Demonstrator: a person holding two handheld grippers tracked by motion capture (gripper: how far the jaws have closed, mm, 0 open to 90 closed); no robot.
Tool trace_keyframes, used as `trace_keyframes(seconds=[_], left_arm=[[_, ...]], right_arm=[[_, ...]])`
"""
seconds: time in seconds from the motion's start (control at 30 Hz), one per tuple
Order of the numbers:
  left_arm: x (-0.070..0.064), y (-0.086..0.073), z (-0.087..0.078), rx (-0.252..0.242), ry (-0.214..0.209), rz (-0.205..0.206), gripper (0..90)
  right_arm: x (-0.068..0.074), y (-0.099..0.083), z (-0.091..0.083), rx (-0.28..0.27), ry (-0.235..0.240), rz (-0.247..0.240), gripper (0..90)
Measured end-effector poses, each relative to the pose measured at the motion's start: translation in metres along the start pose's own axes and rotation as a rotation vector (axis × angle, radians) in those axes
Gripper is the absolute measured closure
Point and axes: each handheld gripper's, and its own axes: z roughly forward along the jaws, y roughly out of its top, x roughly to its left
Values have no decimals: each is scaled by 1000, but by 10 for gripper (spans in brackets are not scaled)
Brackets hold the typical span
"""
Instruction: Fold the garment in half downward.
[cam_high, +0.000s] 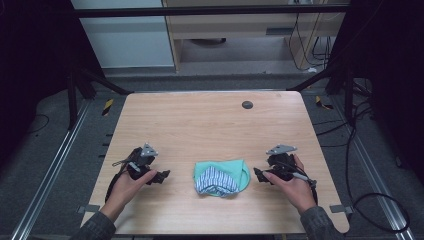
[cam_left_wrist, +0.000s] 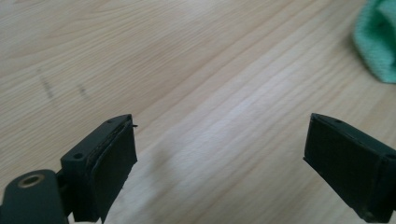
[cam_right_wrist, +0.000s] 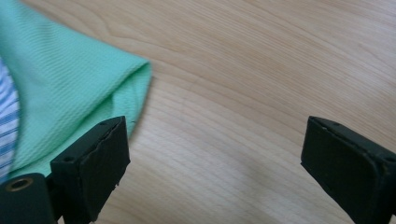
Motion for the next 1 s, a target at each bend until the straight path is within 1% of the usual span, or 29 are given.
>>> trace_keyframes(seconds=[0.1, 0.2, 0.33, 0.37, 0.4, 0.43, 0.47, 0.5, 0.53, 0.63, 0.7, 0.8, 0.83, 0.87, 0.9, 1.0], left_arm=[[11, -2, 0, 4, 23, -20, 89], [20, -3, -1, 7, 43, -32, 90], [31, -1, 1, 16, 59, -39, 89], [31, -1, 1, 16, 59, -39, 88], [37, 0, 3, 19, 72, -41, 87], [37, 0, 3, 19, 72, -41, 87], [40, 0, 5, 26, 76, -42, 86], [44, 0, 7, 29, 88, -44, 86], [47, 0, 9, 28, 96, -49, 86], [54, -1, 14, 21, 111, -69, 86], [56, -1, 16, 18, 113, -75, 84], [60, -4, 23, 10, 119, -101, 83], [60, -4, 23, 10, 119, -101, 80], [61, -6, 26, 1, 120, -116, 79], [62, -7, 27, 3, 116, -121, 79], [63, -7, 30, -2, 92, -141, 57]], right_arm=[[-9, -1, 3, 2, -14, 24, 93], [-19, -1, 6, 11, -38, 38, 100], [-34, -1, 11, 28, -48, 68, 95], [-37, 0, 13, 32, -49, 76, 95], [-41, 0, 14, 32, -52, 85, 95], [-41, 0, 14, 32, -52, 85, 95], [-49, 0, 18, 47, -56, 110, 92], [-52, 1, 20, 48, -65, 114, 90], [-55, 1, 21, 49, -69, 119, 90], [-64, 1, 26, 34, -82, 164, 89], [-68, 0, 29, 34, -92, 202, 86], [-72, -3, 35, 53, -126, 231, 86], [-72, -3, 35, 53, -126, 231, 86], [-73, -5, 38, 47, -139, 244, 77], [-73, -6, 38, 39, -141, 248, 77], [-73, -7, 40, 21, -152, 240, 61]])
